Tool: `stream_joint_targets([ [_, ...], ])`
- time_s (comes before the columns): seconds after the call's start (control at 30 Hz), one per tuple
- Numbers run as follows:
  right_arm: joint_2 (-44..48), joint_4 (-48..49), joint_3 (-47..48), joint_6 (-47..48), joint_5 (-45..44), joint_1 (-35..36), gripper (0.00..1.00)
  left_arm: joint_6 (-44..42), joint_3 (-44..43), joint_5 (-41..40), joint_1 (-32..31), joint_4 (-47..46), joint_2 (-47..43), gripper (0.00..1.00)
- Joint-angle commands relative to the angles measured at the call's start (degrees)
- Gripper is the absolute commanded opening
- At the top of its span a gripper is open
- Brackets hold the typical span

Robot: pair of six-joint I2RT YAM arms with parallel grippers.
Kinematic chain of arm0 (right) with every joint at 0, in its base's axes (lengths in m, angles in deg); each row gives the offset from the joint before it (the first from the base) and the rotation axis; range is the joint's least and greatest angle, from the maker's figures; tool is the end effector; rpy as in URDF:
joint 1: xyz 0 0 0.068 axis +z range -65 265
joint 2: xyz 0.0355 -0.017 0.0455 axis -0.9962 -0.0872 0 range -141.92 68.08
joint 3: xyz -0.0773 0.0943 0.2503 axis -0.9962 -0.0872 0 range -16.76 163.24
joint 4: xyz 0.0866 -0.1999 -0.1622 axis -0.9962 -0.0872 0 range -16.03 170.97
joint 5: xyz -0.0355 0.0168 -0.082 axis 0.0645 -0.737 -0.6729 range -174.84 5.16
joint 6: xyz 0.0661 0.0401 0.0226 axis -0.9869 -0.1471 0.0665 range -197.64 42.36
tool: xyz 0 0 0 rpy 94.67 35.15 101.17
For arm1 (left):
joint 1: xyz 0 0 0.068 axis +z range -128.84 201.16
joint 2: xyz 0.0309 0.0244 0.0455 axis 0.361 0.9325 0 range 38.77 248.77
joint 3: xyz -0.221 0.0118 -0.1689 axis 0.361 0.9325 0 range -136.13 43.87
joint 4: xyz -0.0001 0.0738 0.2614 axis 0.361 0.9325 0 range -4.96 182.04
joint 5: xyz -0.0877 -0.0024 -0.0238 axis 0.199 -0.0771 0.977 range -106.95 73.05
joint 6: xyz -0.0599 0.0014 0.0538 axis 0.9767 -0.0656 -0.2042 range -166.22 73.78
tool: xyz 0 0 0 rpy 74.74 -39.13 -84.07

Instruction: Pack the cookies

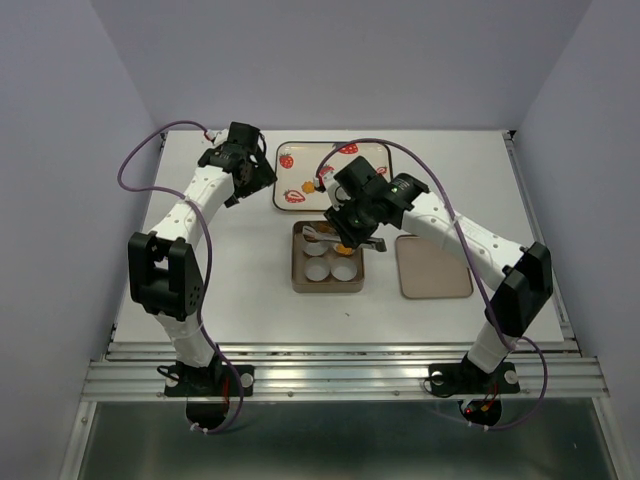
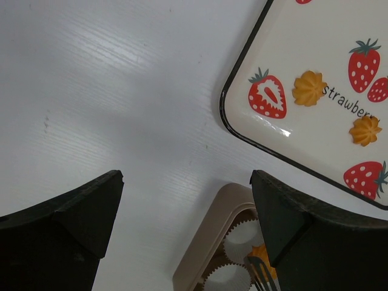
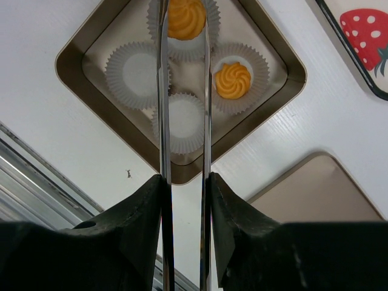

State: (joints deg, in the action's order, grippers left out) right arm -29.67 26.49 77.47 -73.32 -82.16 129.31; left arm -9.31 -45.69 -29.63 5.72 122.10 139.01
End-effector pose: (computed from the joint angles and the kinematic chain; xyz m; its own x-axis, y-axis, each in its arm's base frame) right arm 0.2779 0.2759 0.3032 -0.5512 -0.6433 -0.5314 -0.7592 0.6508 -0.0004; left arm 0.4146 -0.0987 0.2855 -0.6410 -0.4307 -0.6353 -0.3345 0.9017 -0.2739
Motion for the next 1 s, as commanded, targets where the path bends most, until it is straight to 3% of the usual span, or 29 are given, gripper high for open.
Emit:
stream_joint_targets([
  [0.0, 2.48, 0.86, -0.46, 0.61, 0.75, 0.86, 0.35, -0.87, 1.05, -1.64, -0.38, -0.85, -3.13, 0.99],
  [0.97, -1.47, 1.31, -1.42, -0.89, -1.98, 2.44, 0.36, -1.4, 2.81, -1.81, -0.29, -1.02, -4.53, 0.99],
])
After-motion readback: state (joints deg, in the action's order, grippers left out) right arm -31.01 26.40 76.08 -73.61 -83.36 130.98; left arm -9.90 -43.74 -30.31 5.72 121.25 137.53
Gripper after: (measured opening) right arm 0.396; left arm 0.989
